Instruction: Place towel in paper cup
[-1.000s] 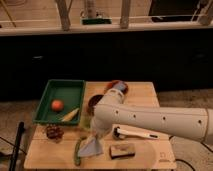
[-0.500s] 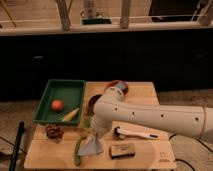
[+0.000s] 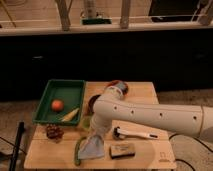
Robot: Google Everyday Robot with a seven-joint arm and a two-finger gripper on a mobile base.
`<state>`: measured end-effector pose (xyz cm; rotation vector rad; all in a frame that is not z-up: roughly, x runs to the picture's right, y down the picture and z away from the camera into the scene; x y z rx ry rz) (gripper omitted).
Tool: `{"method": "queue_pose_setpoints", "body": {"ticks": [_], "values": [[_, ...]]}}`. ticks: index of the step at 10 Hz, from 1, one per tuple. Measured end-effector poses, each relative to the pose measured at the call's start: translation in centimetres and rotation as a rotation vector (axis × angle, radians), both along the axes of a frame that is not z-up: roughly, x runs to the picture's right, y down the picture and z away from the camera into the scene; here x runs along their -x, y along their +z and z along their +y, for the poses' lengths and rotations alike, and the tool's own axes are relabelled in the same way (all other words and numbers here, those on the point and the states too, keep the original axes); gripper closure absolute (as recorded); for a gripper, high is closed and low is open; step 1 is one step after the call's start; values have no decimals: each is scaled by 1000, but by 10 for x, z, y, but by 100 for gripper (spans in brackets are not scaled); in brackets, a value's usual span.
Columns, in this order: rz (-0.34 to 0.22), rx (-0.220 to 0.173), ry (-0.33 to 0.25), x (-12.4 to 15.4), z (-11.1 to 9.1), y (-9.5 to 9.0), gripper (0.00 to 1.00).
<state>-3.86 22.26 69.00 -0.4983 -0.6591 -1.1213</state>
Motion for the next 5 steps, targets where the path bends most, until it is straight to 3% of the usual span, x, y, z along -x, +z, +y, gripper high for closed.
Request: {"method": "queue_pose_setpoints", "body": {"ticks": [5], "values": [[-11,10,-16,0,0,3,20]]}}
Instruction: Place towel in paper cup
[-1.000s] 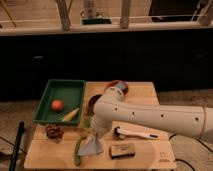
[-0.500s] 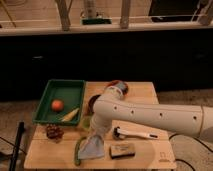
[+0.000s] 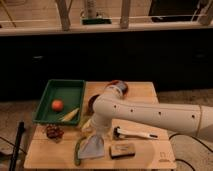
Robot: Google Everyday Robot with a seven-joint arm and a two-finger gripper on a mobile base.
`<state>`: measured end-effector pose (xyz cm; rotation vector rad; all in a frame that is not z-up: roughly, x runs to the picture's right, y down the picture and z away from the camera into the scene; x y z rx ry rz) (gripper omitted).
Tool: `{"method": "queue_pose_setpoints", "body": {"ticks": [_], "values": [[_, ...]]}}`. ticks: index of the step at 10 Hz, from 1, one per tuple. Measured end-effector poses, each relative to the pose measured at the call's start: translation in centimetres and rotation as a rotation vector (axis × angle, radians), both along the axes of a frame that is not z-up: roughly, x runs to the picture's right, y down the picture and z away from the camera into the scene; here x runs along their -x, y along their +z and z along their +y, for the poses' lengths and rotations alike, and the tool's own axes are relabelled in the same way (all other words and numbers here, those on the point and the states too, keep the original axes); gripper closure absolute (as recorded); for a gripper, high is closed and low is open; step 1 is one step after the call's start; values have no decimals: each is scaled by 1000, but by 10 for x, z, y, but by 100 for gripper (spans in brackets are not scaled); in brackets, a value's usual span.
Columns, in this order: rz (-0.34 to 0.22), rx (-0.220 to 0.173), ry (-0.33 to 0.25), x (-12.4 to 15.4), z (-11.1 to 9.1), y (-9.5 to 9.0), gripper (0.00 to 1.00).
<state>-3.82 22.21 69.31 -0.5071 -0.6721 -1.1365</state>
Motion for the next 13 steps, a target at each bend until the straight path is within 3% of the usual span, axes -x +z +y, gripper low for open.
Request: {"method": "queue_pose_setpoints", "body": {"ticks": [13], "values": [[-14,15,-29,-8,-8,5,20]]}}
